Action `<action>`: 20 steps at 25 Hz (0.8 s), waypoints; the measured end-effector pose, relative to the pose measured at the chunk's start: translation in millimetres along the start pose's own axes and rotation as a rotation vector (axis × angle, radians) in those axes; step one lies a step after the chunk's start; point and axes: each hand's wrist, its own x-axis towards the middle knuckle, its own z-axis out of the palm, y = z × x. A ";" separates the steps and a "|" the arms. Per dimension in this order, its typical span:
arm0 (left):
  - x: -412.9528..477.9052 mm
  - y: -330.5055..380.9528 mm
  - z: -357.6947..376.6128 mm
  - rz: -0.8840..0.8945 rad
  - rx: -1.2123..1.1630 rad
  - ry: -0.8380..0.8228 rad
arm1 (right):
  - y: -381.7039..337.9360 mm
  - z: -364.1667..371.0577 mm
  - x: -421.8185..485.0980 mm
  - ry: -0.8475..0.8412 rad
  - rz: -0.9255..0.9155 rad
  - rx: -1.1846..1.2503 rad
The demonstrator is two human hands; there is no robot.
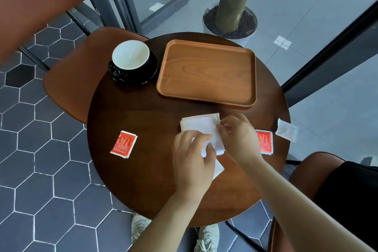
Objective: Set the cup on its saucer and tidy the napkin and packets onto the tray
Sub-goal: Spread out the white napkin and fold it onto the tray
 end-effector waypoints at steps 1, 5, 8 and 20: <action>1.5 -6.1 2.3 0.029 0.067 -0.018 | 4.9 5.3 -0.7 0.009 0.039 0.041; 15.9 -21.4 10.9 0.165 0.321 -0.249 | 15.8 16.0 0.3 0.025 0.107 0.176; 26.4 -34.2 16.0 0.207 0.475 -0.430 | 17.9 18.6 -1.9 0.032 0.090 0.206; 26.9 -55.1 29.0 0.217 0.648 -0.552 | 63.0 31.3 9.1 -0.082 -0.560 -0.474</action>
